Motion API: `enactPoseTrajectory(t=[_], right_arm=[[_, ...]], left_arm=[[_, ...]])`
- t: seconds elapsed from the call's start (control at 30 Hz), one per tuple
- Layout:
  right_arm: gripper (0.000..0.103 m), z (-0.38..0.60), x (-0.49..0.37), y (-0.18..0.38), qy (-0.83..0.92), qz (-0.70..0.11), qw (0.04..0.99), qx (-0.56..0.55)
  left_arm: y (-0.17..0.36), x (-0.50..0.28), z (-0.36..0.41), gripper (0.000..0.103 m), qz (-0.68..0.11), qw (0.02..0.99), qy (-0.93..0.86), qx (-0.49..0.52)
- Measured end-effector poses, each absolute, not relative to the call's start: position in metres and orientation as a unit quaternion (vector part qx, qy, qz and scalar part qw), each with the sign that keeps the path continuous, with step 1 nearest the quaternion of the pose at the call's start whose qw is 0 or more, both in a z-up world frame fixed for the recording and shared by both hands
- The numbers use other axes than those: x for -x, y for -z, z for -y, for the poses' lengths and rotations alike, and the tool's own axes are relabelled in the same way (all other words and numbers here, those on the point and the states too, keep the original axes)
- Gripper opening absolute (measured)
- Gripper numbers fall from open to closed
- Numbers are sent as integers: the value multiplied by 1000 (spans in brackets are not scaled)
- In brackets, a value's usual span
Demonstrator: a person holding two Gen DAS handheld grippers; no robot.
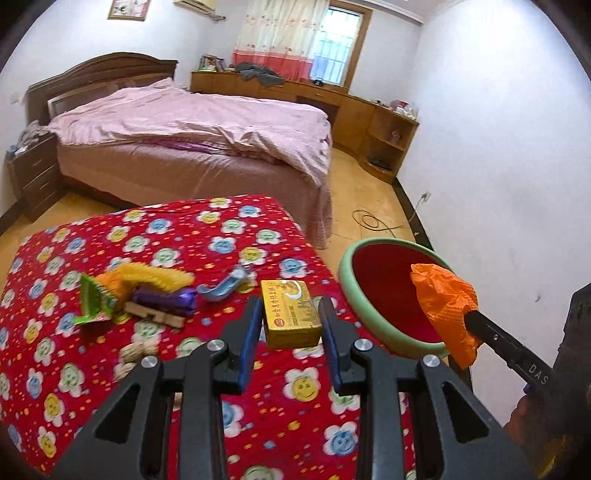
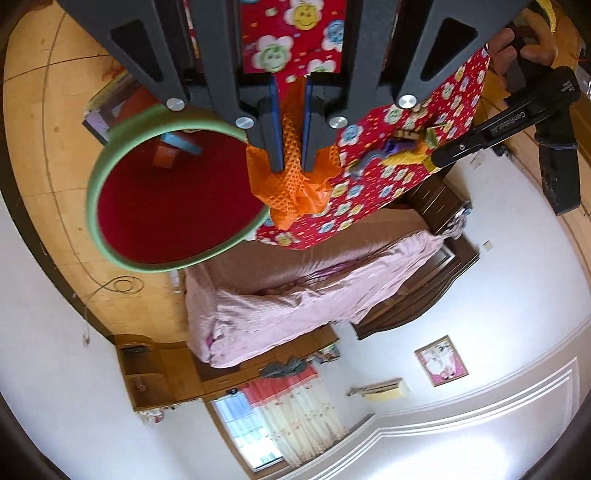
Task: Collect trash
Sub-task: 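Grasp the yellow box with the left tool while the right tool holds the mesh bag, then carry the yellow box and mesh bag over the red bucket and open both tools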
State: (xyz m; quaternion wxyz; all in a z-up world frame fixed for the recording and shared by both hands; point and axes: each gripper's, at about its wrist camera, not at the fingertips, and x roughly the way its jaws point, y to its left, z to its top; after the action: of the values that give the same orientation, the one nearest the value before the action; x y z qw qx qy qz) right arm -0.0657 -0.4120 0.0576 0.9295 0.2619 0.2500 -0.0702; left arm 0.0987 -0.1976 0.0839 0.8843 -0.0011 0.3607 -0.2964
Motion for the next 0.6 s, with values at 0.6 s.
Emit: enactPoseTrajectory(t=[0.6], right_arm=[[11,494,51,-30,130,-260,912,-288]], left_arm=[[-55,-113,314,31,-381,848,365,-43]])
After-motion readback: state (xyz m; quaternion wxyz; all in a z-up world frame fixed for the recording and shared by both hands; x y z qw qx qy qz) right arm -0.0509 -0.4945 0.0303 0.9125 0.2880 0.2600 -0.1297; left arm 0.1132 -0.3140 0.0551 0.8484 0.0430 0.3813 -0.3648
